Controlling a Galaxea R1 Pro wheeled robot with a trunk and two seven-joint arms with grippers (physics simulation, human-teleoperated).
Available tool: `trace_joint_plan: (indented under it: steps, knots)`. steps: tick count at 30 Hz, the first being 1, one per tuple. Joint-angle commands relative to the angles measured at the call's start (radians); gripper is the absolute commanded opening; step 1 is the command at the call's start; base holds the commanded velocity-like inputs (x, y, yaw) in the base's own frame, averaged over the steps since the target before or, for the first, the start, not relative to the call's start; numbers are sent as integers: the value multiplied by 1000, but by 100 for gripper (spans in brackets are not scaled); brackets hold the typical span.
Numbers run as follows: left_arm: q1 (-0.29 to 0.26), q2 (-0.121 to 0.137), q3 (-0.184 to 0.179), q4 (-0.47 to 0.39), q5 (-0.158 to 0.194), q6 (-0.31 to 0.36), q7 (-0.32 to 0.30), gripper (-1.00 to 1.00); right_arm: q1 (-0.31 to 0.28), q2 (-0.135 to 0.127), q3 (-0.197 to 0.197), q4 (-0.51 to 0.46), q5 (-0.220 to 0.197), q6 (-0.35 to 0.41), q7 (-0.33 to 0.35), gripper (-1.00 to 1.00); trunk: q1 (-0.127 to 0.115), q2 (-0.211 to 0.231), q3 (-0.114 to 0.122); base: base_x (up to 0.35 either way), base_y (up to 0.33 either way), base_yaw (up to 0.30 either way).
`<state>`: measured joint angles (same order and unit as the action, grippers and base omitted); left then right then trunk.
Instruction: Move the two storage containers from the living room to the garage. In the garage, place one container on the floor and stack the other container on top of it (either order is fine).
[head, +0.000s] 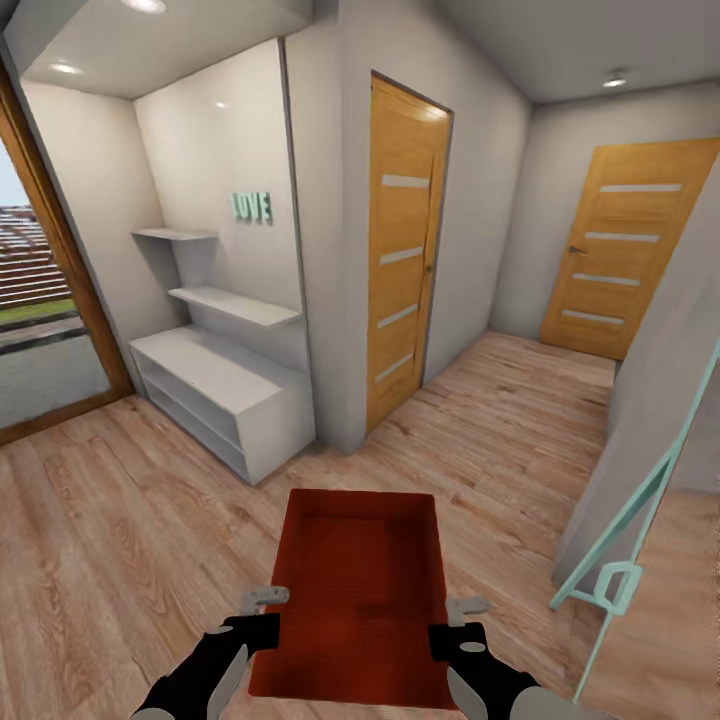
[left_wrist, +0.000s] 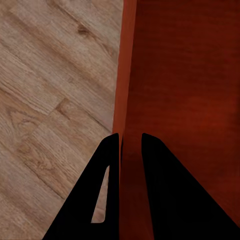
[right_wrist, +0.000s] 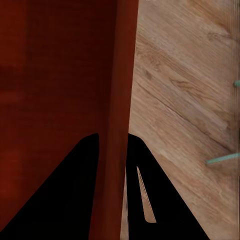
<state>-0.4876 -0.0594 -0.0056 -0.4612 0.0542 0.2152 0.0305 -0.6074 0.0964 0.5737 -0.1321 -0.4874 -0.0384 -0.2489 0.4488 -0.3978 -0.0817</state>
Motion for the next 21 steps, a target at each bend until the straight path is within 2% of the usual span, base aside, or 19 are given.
trace_joint_plan:
  steps: [1, 21]
  knots:
    - [0, 1, -8, -5, -11, 7, 11, -100, -2, -6, 9, 19, -20, -6, -6, -100, 1, -2, -2, 324, 0, -285]
    - [0, 1, -8, -5, -10, 7, 11, -100, -2, -6, 9, 19, -20, -6, -6, -100, 1, -2, -2, 324, 0, -277]
